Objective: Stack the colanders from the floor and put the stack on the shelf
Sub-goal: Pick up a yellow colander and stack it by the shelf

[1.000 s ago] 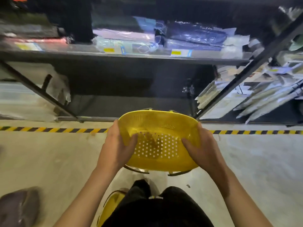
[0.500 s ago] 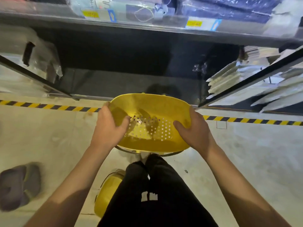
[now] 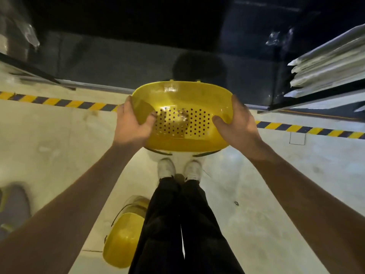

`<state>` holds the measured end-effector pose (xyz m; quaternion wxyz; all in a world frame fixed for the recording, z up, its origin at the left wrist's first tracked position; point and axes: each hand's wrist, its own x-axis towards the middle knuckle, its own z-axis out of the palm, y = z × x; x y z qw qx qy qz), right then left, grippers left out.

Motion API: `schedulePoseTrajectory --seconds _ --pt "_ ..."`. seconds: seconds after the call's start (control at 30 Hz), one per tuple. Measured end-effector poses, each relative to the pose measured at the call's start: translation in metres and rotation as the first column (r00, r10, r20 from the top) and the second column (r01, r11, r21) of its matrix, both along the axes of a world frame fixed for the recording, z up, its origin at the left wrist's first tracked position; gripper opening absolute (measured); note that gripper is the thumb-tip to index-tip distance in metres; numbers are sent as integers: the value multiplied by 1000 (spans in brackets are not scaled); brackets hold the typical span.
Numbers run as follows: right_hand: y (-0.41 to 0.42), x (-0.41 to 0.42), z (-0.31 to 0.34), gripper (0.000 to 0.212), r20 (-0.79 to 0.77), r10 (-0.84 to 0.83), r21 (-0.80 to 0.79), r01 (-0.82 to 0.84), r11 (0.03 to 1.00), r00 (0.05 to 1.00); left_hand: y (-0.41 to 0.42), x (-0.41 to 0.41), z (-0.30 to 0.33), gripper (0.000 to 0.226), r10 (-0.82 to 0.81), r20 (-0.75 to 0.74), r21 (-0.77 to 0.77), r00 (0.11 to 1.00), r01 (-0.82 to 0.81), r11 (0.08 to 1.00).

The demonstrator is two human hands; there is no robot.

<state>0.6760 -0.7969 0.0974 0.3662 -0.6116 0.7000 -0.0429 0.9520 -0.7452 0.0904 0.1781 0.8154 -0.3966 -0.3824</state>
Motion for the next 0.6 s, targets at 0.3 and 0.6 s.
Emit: schedulePoseTrajectory --seconds 0.3,0.6 --pt "-41 23 -158 80 145 -50 83 38 996 988 -53 12 -149 77 57 -133 9 990 -57 998" --pt "-47 21 -240 113 -55 97 197 -84 977 994 -59 9 -221 96 -91 -69 29 993 93 995"
